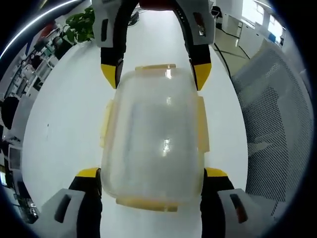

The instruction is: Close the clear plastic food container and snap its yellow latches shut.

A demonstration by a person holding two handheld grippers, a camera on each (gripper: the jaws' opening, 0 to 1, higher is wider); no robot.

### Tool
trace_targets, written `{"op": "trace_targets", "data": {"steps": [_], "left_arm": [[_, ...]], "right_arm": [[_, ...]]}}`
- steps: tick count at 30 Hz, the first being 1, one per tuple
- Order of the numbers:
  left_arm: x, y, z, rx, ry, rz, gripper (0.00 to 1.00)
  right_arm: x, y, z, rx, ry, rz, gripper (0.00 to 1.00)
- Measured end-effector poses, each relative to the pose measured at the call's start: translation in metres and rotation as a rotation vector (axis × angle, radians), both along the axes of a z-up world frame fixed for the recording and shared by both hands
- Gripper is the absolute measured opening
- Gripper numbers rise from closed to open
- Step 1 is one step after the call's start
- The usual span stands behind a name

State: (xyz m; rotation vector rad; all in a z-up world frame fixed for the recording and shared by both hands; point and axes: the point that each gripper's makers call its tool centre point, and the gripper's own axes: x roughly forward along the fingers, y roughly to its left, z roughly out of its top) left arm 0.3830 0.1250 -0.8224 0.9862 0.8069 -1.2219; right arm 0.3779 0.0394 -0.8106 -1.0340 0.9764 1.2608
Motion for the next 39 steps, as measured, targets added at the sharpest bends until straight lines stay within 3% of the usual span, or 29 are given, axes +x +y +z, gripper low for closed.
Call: {"op": "trace_targets", "data": {"steps": [21, 39], "left_arm": [[0.000, 0.005, 0.000, -0.006, 0.001, 0.000, 0.83], [0.018, 0.008, -0.001, -0.011, -0.002, 0.004, 0.83]], "right_arm": [[0.001, 0.005, 0.000, -0.004, 0.000, 0.003, 0.71], [0.017, 0.008, 0.000, 0.006, -0.002, 0.004, 0.71]]}}
